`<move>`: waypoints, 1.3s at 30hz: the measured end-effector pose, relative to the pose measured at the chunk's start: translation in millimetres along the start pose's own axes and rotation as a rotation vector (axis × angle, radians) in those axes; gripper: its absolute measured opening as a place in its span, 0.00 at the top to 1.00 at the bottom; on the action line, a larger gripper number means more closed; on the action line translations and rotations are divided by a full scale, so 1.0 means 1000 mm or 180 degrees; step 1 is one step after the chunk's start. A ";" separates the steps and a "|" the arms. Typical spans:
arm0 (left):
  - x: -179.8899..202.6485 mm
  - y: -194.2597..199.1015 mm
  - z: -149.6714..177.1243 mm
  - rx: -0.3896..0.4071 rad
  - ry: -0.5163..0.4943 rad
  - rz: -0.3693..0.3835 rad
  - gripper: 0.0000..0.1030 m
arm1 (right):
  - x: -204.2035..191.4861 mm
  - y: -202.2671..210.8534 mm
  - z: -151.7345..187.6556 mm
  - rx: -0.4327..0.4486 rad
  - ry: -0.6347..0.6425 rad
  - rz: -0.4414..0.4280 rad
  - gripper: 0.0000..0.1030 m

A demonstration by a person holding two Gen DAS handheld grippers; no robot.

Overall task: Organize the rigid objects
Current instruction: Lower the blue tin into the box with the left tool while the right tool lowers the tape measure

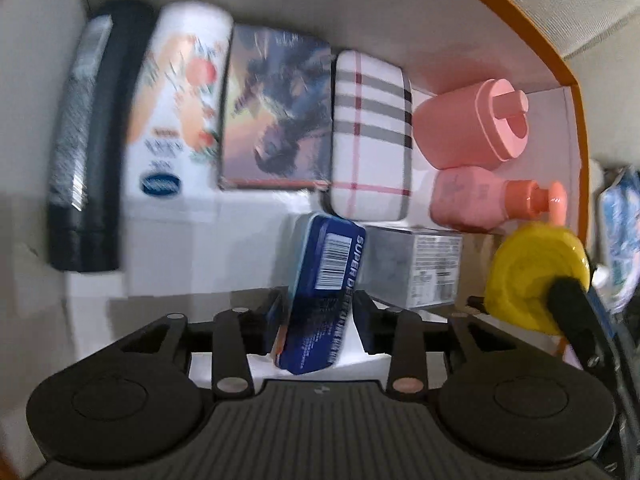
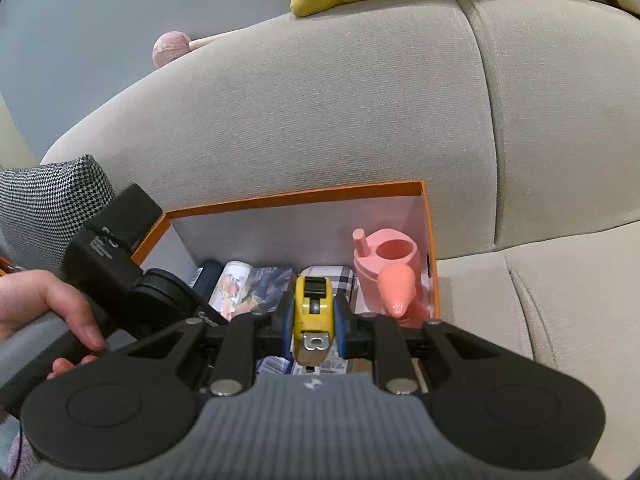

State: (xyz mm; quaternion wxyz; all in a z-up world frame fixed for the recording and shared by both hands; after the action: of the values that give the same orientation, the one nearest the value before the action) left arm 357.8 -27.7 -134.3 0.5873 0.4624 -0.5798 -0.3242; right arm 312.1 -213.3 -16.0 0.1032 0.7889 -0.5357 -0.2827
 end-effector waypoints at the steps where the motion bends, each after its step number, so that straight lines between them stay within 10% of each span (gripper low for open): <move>1: 0.000 0.002 -0.001 0.0015 -0.0065 -0.0035 0.58 | 0.000 0.000 0.000 -0.0003 -0.0001 0.0003 0.80; 20: 0.001 -0.011 -0.003 -0.0039 0.0060 0.0105 0.71 | -0.003 -0.006 0.002 -0.0082 0.0044 0.0046 0.80; 31: -0.007 0.088 0.005 0.1202 -0.0991 -0.0007 0.71 | -0.027 -0.043 0.002 -0.0596 -0.0297 -0.0190 0.80; 39: -0.031 0.111 0.007 0.1518 -0.0989 0.0052 0.68 | -0.050 -0.096 0.020 -0.1224 -0.0724 -0.0119 0.80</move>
State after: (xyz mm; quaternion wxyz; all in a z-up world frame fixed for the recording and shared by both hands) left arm 329.9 39.4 -44.8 0.3686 0.5276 -0.7265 -0.2409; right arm 362.6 -126.4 -60.5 0.1854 0.7276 -0.4654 -0.4686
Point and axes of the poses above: each gripper's, at about its wrist camera, not at the fingertips, and y roughly against the way its jaws point, x to its right, z to its underside, the point moved 1 cm from there along -y, roughly the way its jaws point, and after that the axes turned 15 degrees about x, right-handed, at the moved point
